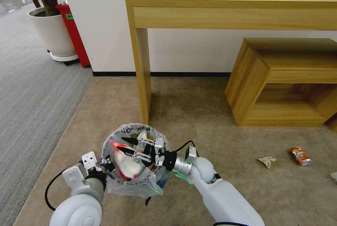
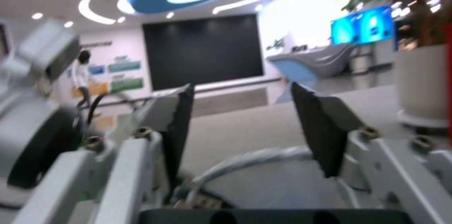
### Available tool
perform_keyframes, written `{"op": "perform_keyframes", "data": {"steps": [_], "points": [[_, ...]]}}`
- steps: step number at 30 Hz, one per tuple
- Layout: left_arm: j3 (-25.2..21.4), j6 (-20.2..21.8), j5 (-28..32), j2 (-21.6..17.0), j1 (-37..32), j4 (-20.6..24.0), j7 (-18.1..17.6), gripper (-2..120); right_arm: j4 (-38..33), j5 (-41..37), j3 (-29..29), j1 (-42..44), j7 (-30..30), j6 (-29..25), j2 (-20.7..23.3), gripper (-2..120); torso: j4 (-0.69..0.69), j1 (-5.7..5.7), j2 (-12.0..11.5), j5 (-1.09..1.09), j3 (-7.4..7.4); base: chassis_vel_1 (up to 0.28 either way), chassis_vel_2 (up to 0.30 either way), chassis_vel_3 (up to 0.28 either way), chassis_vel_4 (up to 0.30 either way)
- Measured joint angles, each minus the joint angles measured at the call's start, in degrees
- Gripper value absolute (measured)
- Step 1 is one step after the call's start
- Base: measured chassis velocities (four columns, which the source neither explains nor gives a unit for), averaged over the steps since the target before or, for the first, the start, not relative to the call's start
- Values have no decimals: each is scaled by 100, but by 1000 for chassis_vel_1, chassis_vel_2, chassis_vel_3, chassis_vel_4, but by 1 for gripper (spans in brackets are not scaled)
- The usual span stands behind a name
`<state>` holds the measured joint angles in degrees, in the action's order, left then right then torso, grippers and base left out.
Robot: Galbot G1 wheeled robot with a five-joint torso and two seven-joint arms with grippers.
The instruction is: Pick up the trash bin and place the garbage on the floor into it.
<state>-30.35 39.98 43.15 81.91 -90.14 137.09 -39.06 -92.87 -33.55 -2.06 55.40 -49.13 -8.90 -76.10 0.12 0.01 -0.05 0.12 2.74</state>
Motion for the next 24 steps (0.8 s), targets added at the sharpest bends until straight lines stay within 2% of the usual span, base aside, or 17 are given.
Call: {"op": "perform_keyframes", "data": {"steps": [2,3,4,5,7,8,9,10,11,14,15,17,24], "points": [[-95,8,59,-35,20,-3,-28,0,-121,-104,108,27,116,-29,42,69,0,0,0,0,0,0,0,0,0],[-95,8,59,-35,20,-3,-28,0,-121,-104,108,27,116,-29,42,69,0,0,0,0,0,0,0,0,0],[-176,13,101,-71,46,-30,-54,0,-257,-219,210,59,316,-40,78,75,0,0,0,0,0,0,0,0,0],[-284,14,141,-126,87,-91,-78,0,-496,-373,350,127,771,-42,125,79,0,0,0,0,0,0,0,0,0],[-316,14,150,-144,98,-110,-81,0,-589,-421,409,156,960,-35,141,82,0,0,0,-1,0,0,0,0,0],[-442,-4,183,-208,148,-191,-81,0,-999,-565,759,332,1885,57,192,90,-1,0,0,0,0,0,0,0,0],[-486,-27,184,-226,173,-229,-79,0,-1128,-500,1016,411,2168,76,210,92,0,0,0,0,0,0,0,0,0],[-486,-27,184,-226,173,-229,-79,0,-1128,-500,1016,411,2168,76,210,92,0,0,0,0,0,0,0,0,0],[-519,-51,185,-233,196,-265,-77,0,-1202,-311,1305,480,2359,57,236,98,0,0,0,0,0,0,0,0,0],[-570,-119,190,-232,247,-305,-67,0,-1256,187,1909,674,2946,-101,361,100,0,0,0,0,0,0,0,0,0],[-570,-119,190,-232,247,-305,-67,0,-1256,187,1909,674,2946,-101,361,100,0,0,0,0,0,0,0,0,0],[-596,-202,194,-224,296,-329,-83,0,-1298,427,2358,928,3625,-220,445,100,0,0,0,-2,0,0,0,0,0],[-630,-296,181,-223,310,-388,-208,0,-1411,565,2949,1350,4100,-305,546,100,0,0,0,-2,0,0,0,0,0]]}}
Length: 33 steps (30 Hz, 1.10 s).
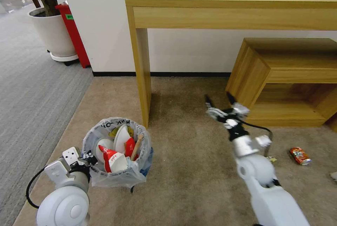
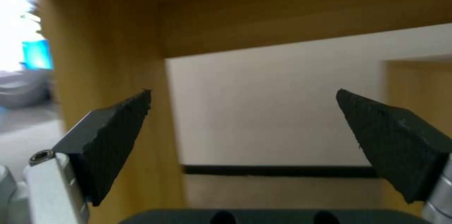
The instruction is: Pick up the trash bin and place the garbage on the floor into it.
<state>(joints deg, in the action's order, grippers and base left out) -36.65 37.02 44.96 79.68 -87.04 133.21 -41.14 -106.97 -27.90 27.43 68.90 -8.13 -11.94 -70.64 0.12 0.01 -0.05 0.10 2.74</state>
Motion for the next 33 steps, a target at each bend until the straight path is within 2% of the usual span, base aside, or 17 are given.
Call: {"op": "perform_keyframes", "data": {"steps": [4,5,9,10,13,17,19,33], "points": [[-21,-44,-37,-2,-19,-18,-15,0,-132,62,325,322,150,-1,82,100,1,0,0,2,0,0,0,0,0],[-45,-89,-94,-2,-24,-19,-5,0,-231,175,561,571,178,-26,94,100,1,0,0,1,0,0,0,0,0],[-121,-273,-311,-39,-30,15,146,0,-411,582,1071,1054,54,-198,-79,100,-2,0,0,1,0,0,0,0,0],[-167,-313,-338,-59,-31,23,199,0,-442,589,1196,1228,49,-252,-146,100,2,0,0,3,0,0,0,0,0],[-211,-353,-378,-73,-37,44,254,0,-442,586,1383,1351,38,-325,-237,100,1,0,0,0,-1,0,0,0,0],[-250,-502,-571,-64,-65,53,411,0,-350,584,1929,1388,-6,-481,-354,100,1,0,0,2,0,0,0,0,0],[-286,-656,-708,-52,-61,27,483,0,-337,580,2030,1412,-19,-501,-362,100,1,0,0,2,0,0,0,0,0],[-336,-758,-742,-94,-125,-53,697,0,-386,689,2437,1279,-469,-550,-363,100,0,0,0,2,0,0,0,0,0]]}}
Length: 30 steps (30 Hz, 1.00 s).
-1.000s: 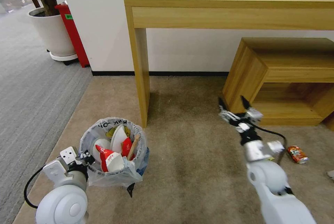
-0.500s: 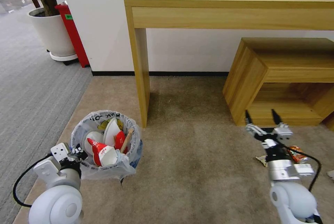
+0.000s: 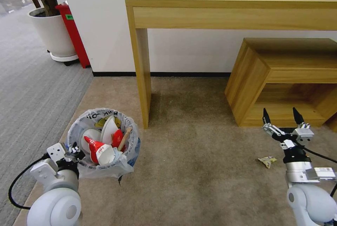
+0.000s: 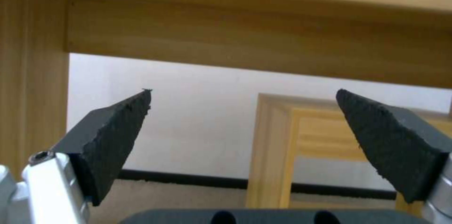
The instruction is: Pick up the trash bin and place the garbage on the floor into it.
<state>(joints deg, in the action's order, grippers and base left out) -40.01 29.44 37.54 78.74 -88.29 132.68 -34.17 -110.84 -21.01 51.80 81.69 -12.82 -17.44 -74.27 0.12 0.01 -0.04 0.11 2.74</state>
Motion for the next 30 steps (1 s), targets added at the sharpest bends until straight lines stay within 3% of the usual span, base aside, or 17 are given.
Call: {"op": "perform_keyframes", "data": {"steps": [6,30], "points": [[66,-272,-14,34,11,-80,33,0,128,-6,228,-45,-100,-104,4,100,0,0,0,0,0,0,0,0,0],[136,-388,-140,118,16,-172,115,0,377,-213,344,-96,-122,-225,51,100,0,0,0,1,0,-61,-65,-62,-60]]}}
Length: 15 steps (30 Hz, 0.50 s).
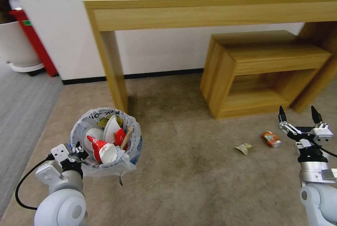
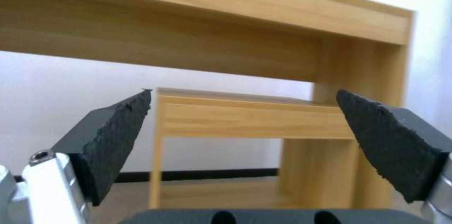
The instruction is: Pick up the trash bin and place the garbage on the floor into it.
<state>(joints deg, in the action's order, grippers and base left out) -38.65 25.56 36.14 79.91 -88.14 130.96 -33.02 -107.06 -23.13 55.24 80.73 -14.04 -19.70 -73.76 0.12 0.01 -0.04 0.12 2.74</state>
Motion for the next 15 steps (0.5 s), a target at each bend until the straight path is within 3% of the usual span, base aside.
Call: {"op": "perform_keyframes", "data": {"steps": [15], "points": [[1,-38,-3,8,-9,-6,18,0,-1,24,-2,4,-8,-32,-17,100,0,0,0,0,0,-127,-122,-130,-128]]}}
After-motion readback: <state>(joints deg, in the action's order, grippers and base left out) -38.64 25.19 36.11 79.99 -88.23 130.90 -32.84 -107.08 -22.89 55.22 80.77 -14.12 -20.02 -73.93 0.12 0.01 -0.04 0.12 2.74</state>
